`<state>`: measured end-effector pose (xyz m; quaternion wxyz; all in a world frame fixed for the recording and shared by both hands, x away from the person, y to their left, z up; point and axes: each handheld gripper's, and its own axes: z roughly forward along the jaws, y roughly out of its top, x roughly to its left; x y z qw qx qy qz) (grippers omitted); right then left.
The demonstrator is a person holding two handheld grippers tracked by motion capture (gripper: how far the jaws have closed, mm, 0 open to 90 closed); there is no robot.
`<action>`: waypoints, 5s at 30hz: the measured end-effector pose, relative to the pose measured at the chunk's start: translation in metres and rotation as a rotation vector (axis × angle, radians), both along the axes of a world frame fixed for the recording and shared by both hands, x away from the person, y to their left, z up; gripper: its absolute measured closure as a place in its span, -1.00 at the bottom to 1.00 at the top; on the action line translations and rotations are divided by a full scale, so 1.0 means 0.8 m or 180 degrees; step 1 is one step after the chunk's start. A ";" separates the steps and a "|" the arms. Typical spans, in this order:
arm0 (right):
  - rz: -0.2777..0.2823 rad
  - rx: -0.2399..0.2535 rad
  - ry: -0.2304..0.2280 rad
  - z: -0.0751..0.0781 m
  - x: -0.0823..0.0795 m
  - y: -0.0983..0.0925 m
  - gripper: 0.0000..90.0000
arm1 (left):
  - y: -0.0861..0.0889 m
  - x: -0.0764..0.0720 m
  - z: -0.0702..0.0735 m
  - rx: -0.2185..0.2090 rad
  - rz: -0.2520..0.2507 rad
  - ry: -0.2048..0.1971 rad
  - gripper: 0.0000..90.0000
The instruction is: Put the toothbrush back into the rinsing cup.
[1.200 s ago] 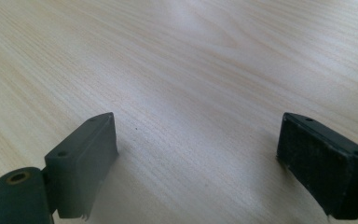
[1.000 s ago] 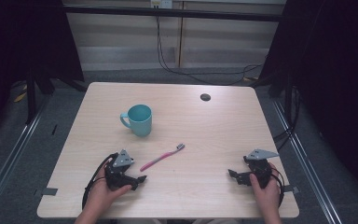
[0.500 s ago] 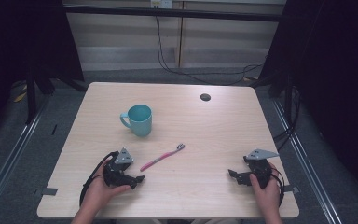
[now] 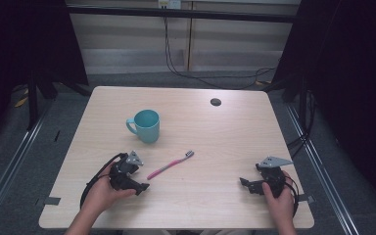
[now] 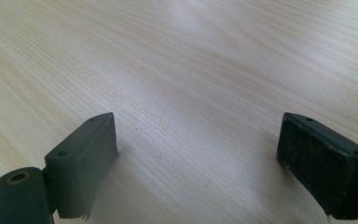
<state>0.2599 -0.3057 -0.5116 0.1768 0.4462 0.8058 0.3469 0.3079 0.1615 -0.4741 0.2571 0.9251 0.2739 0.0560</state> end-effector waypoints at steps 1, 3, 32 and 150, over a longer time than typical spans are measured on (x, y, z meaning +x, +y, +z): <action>0.0000 0.0000 0.0000 0.000 0.000 0.000 -0.75 | -0.002 0.001 0.003 0.0029 -0.0002 0.0004 -0.50; 0.0000 -0.0001 0.0000 0.000 0.000 0.000 -0.75 | -0.004 0.002 0.005 0.0038 0.0006 0.0003 -0.49; 0.0006 0.0001 0.0004 0.000 0.000 0.000 -0.75 | -0.038 0.041 0.037 0.0293 -0.0034 0.0128 -0.42; 0.0016 0.0008 0.0006 0.000 0.003 0.001 -0.75 | -0.168 0.116 0.008 0.0976 -0.0173 0.0636 0.59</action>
